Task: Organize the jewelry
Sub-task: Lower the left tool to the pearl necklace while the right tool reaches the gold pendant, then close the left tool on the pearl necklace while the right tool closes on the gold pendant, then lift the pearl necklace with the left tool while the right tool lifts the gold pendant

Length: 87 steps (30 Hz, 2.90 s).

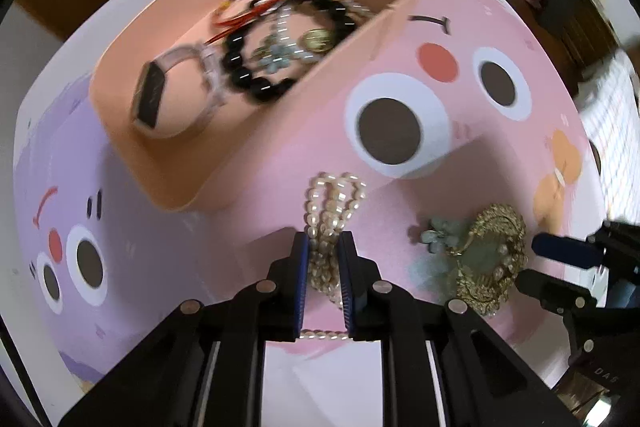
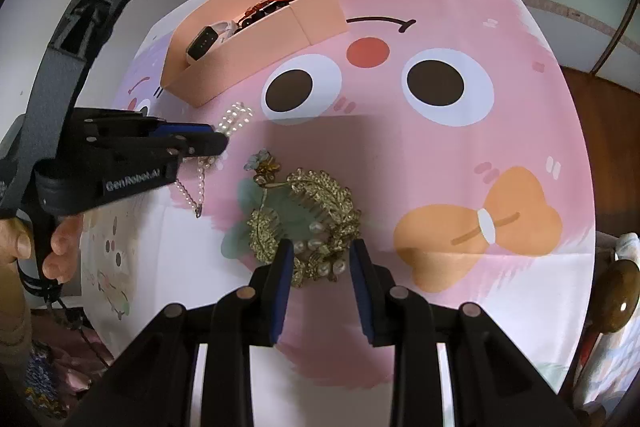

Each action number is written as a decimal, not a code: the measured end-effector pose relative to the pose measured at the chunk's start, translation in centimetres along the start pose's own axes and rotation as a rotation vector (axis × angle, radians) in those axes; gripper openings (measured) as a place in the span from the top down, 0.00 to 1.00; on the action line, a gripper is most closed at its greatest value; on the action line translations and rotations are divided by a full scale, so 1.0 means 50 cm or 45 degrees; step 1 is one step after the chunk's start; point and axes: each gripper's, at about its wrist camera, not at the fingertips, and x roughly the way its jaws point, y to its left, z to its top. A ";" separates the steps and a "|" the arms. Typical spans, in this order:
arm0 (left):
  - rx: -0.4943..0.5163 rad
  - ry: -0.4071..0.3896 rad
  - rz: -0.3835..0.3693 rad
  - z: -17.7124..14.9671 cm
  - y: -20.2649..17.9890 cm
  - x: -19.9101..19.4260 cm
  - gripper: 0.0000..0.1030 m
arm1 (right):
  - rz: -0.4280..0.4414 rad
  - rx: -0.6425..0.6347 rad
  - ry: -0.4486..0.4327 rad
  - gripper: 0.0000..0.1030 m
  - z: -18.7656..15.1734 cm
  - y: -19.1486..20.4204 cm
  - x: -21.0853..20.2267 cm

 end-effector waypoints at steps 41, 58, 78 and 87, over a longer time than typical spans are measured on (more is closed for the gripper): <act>-0.229 -0.007 -0.061 -0.083 0.087 0.013 0.90 | -0.033 -0.127 0.033 0.72 0.131 0.116 0.067; -0.364 -0.056 -0.140 -0.108 0.133 -0.041 0.98 | -0.016 -0.147 -0.030 0.97 0.135 0.144 0.050; -0.330 -0.045 -0.117 -0.039 0.078 -0.009 0.79 | -0.004 -0.072 0.029 0.85 0.141 0.117 0.057; -0.279 -0.036 -0.069 -0.016 0.052 0.006 0.79 | 0.002 -0.060 0.039 0.85 0.141 0.114 0.066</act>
